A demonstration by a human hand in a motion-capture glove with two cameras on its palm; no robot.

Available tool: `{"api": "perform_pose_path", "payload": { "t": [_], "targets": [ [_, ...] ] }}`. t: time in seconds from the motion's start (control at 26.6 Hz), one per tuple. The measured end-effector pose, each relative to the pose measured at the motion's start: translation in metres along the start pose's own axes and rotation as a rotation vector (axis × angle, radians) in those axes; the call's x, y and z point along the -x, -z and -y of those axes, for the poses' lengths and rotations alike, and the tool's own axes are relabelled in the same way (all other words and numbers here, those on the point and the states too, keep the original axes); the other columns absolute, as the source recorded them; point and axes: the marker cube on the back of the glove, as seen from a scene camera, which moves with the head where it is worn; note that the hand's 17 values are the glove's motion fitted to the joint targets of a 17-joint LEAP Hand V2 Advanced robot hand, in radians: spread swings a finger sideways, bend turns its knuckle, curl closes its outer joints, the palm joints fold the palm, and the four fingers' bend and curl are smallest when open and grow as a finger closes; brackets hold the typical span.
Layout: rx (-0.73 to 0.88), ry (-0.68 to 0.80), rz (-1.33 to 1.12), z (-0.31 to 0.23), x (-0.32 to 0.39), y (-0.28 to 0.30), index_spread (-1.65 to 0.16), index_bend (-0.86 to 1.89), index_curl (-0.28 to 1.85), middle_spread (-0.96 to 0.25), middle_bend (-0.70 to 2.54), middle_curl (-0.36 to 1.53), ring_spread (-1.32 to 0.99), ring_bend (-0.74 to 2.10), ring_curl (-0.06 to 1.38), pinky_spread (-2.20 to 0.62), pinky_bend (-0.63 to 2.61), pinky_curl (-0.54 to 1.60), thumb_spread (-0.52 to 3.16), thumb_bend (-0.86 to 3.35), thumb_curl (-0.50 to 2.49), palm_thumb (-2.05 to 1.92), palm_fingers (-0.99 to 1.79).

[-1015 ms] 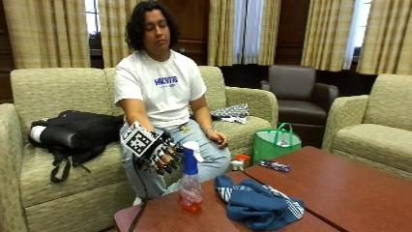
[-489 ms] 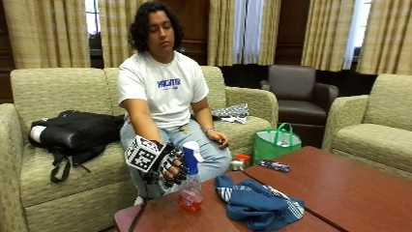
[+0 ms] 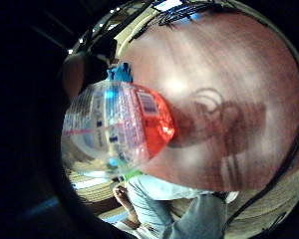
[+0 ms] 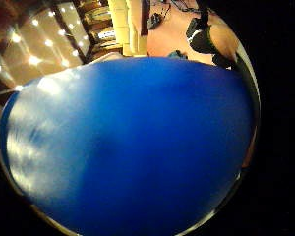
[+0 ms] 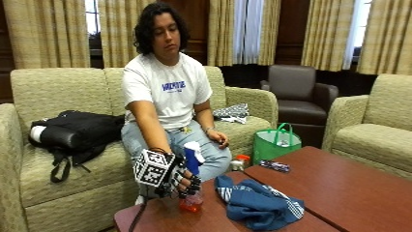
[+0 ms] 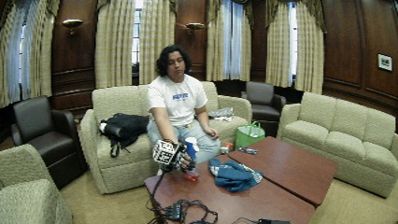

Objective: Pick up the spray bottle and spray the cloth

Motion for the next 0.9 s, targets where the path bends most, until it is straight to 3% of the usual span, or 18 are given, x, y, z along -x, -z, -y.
{"api": "perform_pose_path", "payload": {
  "t": [0.41,0.64,0.68,0.9],
  "targets": [
    [-0.094,0.062,0.054,0.028,0.01,-0.018,-0.37,0.15,0.28,-0.2,0.33,0.41,-0.2,0.42,0.36,0.09,0.14,0.28,0.97,-0.03,0.34,0.68,0.91],
    [-0.215,0.151,0.104,0.037,0.021,-0.025,-0.37,0.14,0.29,-0.22,0.38,0.43,-0.23,0.43,0.36,0.04,0.13,0.26,0.93,-0.02,0.34,0.7,1.0],
    [-0.237,0.157,0.12,0.039,0.023,-0.026,-0.36,0.21,0.31,-0.22,0.39,0.43,-0.23,0.43,0.37,-0.01,0.15,0.26,0.92,0.04,0.38,0.8,1.15],
    [-0.387,0.139,0.155,0.046,0.028,-0.023,-0.33,0.23,0.36,-0.22,0.4,0.45,-0.24,0.46,0.39,-0.1,0.19,0.28,0.72,0.03,0.46,0.92,1.26]
  ]
}}
